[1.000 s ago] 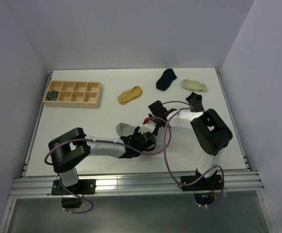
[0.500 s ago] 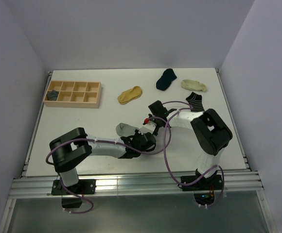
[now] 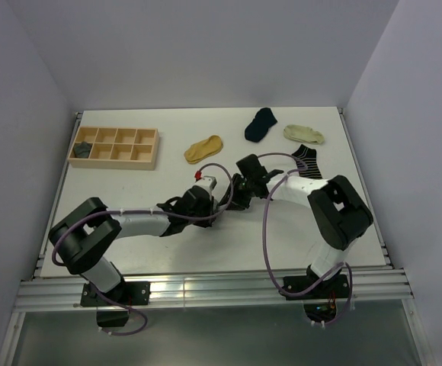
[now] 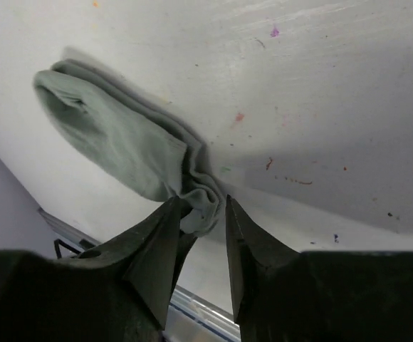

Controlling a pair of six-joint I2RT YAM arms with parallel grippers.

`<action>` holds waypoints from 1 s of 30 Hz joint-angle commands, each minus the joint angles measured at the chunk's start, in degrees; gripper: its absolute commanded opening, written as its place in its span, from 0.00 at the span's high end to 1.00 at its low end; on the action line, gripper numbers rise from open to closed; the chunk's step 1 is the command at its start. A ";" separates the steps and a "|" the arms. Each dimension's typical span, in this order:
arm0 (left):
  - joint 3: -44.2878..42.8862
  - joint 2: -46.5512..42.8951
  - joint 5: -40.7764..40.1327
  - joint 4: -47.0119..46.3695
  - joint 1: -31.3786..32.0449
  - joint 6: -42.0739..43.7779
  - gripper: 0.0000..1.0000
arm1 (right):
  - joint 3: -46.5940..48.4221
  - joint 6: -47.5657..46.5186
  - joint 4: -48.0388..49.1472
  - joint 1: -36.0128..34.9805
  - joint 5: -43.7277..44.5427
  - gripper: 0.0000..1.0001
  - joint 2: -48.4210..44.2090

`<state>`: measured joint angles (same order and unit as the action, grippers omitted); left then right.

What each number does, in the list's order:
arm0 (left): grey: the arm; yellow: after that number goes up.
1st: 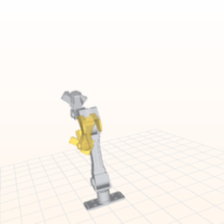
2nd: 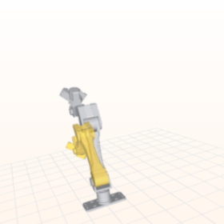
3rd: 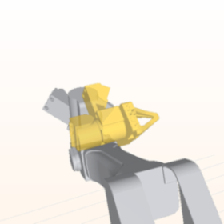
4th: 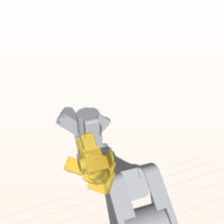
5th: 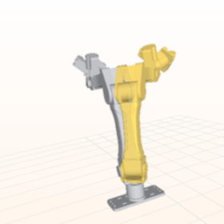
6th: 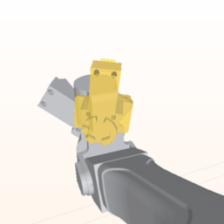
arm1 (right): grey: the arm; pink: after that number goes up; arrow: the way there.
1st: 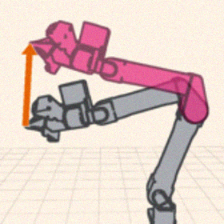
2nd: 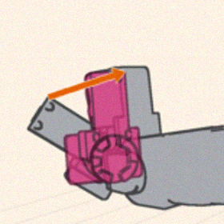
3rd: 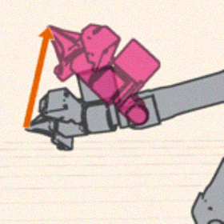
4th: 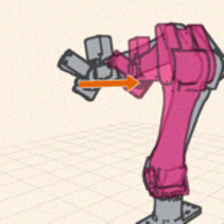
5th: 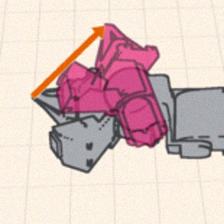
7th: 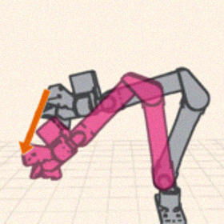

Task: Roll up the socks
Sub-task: Roll the sock at the center of the board.

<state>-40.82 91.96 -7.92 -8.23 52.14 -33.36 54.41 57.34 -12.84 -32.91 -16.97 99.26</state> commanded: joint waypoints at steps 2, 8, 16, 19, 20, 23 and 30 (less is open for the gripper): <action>1.62 -0.04 13.44 -6.18 -3.96 -4.42 1.00 | -2.03 -1.53 5.10 0.65 2.30 0.56 -5.21; 2.58 2.17 21.71 -8.82 -9.33 -9.52 1.00 | -5.37 -2.06 10.90 0.74 0.36 0.55 -6.63; 2.06 2.87 26.20 -9.09 -14.08 -16.72 1.00 | -10.29 -3.20 12.67 0.65 -0.43 0.68 -9.08; 1.01 3.13 26.47 -8.12 -14.70 -17.08 1.00 | -11.52 -4.17 14.77 0.65 -1.39 0.76 -9.53; 0.83 3.05 26.47 -7.94 -14.70 -16.91 1.00 | -11.70 -4.17 15.47 0.65 -1.75 0.76 -9.35; 0.48 2.43 26.12 -6.98 -14.70 -16.82 1.00 | -12.31 -3.38 17.49 0.65 -3.68 0.76 -8.21; -0.31 1.29 24.54 -5.39 -14.79 -16.38 1.00 | -10.65 -2.76 19.52 -0.05 -6.58 0.78 -3.91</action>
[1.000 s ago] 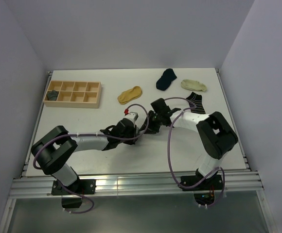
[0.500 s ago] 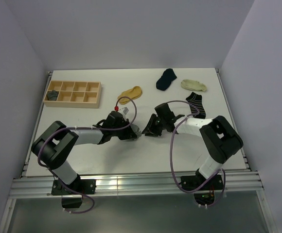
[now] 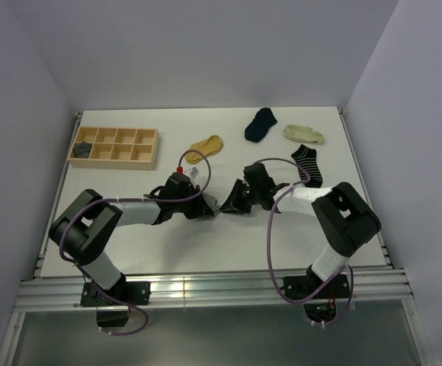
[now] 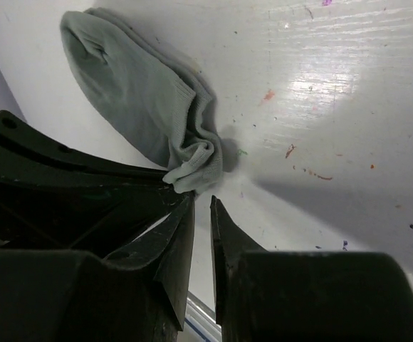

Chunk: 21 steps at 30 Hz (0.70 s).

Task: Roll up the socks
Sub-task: Roll the sock at the center of the board.

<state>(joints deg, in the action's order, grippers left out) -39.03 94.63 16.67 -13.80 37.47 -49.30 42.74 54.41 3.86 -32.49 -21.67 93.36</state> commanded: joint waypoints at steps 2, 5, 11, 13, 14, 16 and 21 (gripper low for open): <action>-2.20 -1.55 -0.23 0.35 -0.12 -0.53 1.00 | 1.81 0.25 2.91 -0.99 -2.76 0.79 2.79; -2.02 -1.99 -0.76 0.44 -0.12 -0.71 1.00 | 2.52 0.34 2.47 -1.52 -2.85 0.80 4.28; -1.93 -2.17 -0.93 0.44 -0.12 -0.80 1.00 | 2.87 0.96 3.70 -1.79 -3.64 0.81 7.01; -1.84 -2.26 -0.93 0.44 -0.12 -0.97 1.00 | 3.40 0.96 3.96 -1.79 -3.38 0.81 8.15; -1.67 -2.26 -0.76 0.36 -0.12 -0.98 1.00 | 3.49 1.39 4.57 -1.79 -3.29 0.81 8.50; -1.41 -2.43 -0.23 0.36 -0.12 -0.89 1.00 | 4.19 1.57 5.02 -1.79 -2.94 0.81 9.46; -0.79 -2.61 0.47 0.71 -0.12 -0.80 1.00 | 6.30 0.61 3.97 -1.00 0.04 0.82 9.91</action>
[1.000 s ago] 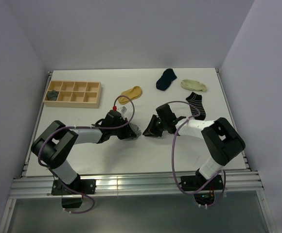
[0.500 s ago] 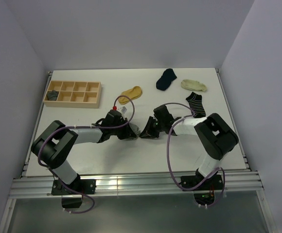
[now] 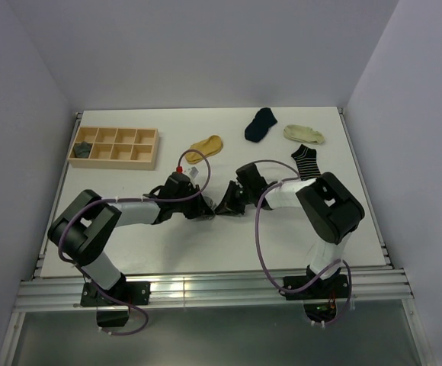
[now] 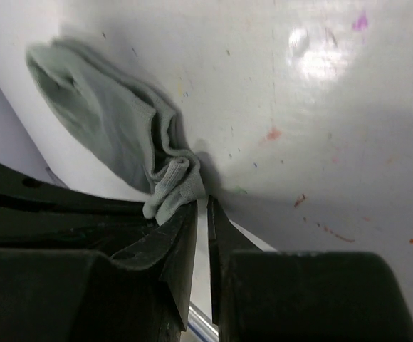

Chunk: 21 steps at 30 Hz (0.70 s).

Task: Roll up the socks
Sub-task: Roll the sock at the center of the board.

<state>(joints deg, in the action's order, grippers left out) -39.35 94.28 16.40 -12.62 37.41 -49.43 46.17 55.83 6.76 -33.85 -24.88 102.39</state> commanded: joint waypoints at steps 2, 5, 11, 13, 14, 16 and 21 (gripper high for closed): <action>-0.37 -2.44 1.09 -0.30 -0.05 -0.49 1.00 | 3.48 -1.87 0.27 1.50 5.19 0.82 0.62; -0.29 -2.35 1.44 -0.12 -0.05 -0.40 1.00 | 3.57 -2.83 0.44 3.34 6.42 0.82 -0.08; 0.24 -1.91 1.88 -0.56 -0.05 -0.84 1.00 | 4.71 -3.62 0.44 5.02 5.55 0.82 -0.17; 0.42 -1.99 1.27 -0.12 -0.14 -1.46 1.00 | 3.93 -3.89 0.18 4.93 4.93 0.82 -1.22; 0.68 -1.99 0.65 -0.12 -0.14 -1.72 1.00 | 3.49 -4.06 -0.08 5.02 5.02 0.82 -2.36; 1.21 -2.26 0.21 -0.47 -0.32 -2.77 1.00 | 2.08 -3.98 -0.61 5.02 4.67 0.82 -3.68; 2.61 -2.43 -0.84 -0.74 -1.28 -4.88 1.00 | 0.50 -2.57 -4.03 3.97 3.44 0.77 -7.19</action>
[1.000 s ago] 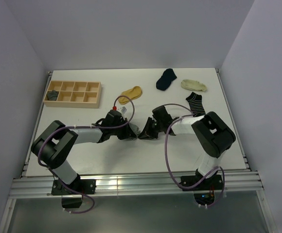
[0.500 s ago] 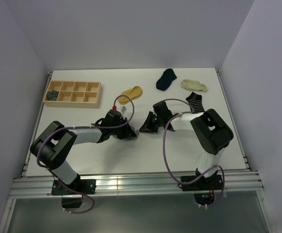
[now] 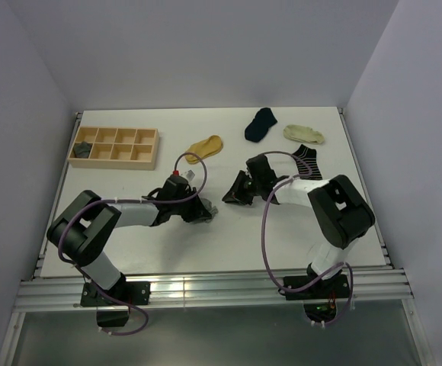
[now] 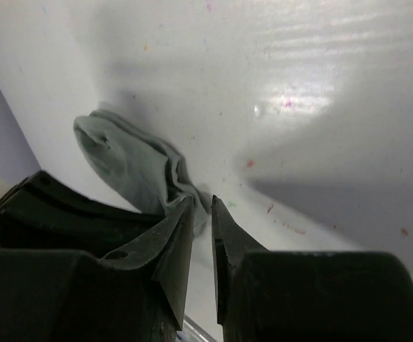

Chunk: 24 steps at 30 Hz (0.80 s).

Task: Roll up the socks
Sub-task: Roll the sock at the center of the board.

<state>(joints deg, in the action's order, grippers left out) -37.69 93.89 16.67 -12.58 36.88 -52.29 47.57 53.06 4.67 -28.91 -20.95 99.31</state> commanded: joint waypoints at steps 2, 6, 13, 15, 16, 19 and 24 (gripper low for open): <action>1.65 -2.13 -1.29 -1.04 -1.02 -2.72 1.00 | -0.81 1.08 -3.78 -1.50 -0.23 0.73 -4.73; 2.62 -2.04 -1.64 -1.92 -1.38 -4.74 1.00 | 0.67 1.70 -5.89 -3.35 -0.85 0.73 -4.56; 3.41 -1.07 -0.85 -3.07 -1.90 -6.77 1.00 | 2.35 1.17 -5.38 -7.30 -2.25 0.74 -2.28; 3.33 -0.99 -0.85 -2.89 -1.90 -6.77 1.00 | 2.70 1.26 -5.28 -8.01 -2.08 0.74 -1.49; 3.41 -0.90 -0.85 -2.98 -1.90 -6.77 1.00 | 3.05 1.35 -5.28 -8.18 -2.08 0.74 -1.14; 3.33 -0.72 -0.58 -2.89 -1.99 -6.77 1.00 | 4.19 1.35 -5.37 -8.36 -1.46 0.74 0.62; 3.24 -0.37 0.12 -3.15 -1.99 -6.59 1.00 | 6.56 1.61 -5.19 -8.62 -0.76 0.76 2.47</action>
<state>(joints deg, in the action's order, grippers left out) -34.94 93.47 16.73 -15.00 35.27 -58.41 51.07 54.43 -1.04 -37.01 -22.55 100.62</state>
